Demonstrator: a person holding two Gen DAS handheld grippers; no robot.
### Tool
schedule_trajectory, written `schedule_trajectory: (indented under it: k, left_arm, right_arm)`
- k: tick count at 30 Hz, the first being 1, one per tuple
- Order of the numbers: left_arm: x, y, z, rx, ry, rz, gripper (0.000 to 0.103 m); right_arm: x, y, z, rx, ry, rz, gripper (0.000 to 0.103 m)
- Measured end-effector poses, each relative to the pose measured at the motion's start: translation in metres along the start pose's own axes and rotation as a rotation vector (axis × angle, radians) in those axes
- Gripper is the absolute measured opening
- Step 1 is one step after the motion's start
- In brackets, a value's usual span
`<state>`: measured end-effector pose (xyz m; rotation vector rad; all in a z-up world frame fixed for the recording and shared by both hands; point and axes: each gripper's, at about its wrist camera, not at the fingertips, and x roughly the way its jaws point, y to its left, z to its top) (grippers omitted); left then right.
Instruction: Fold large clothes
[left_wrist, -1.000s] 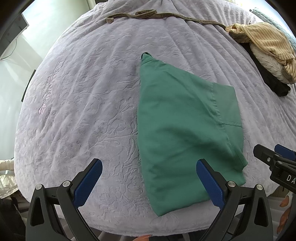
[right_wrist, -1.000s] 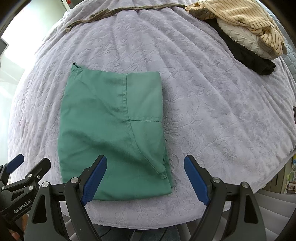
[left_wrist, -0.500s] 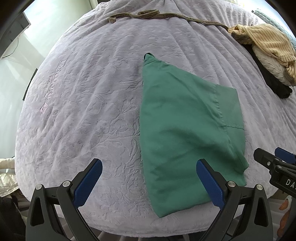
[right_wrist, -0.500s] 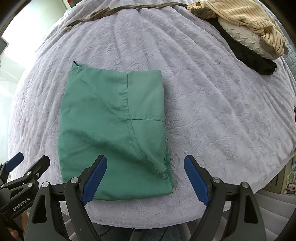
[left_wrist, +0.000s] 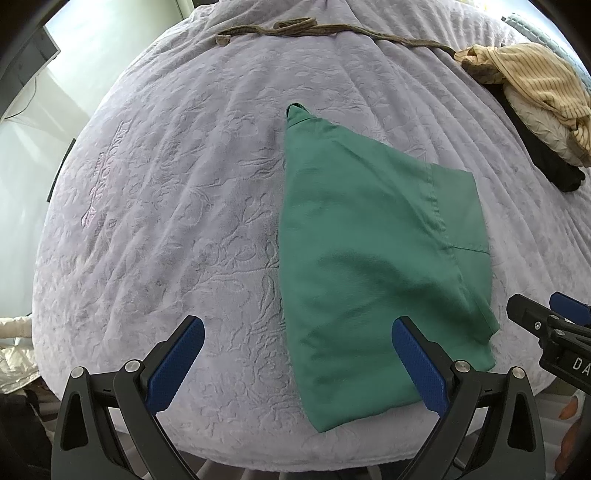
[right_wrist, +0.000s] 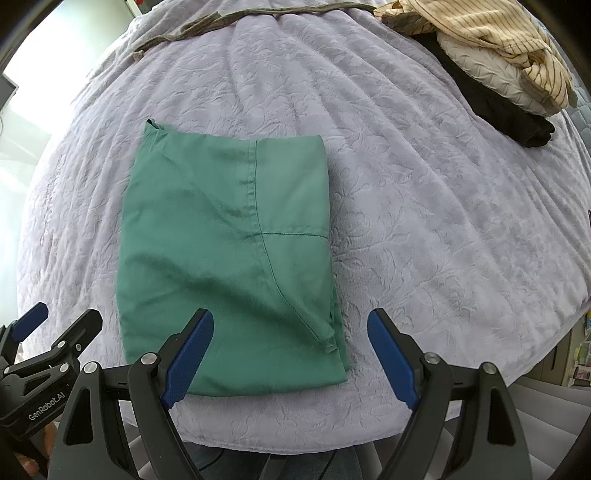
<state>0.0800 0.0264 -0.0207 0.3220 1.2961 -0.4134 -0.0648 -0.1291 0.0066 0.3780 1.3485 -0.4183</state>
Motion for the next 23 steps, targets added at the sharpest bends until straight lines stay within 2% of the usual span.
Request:
schedule_trajectory:
  k: [23]
  left_arm:
    - [-0.0035,0.0006,-0.0015,-0.009,-0.012,-0.009,0.101]
  right_arm:
    - [0.0017,0.0015,-0.0052,-0.009,0.009,0.007,0.087]
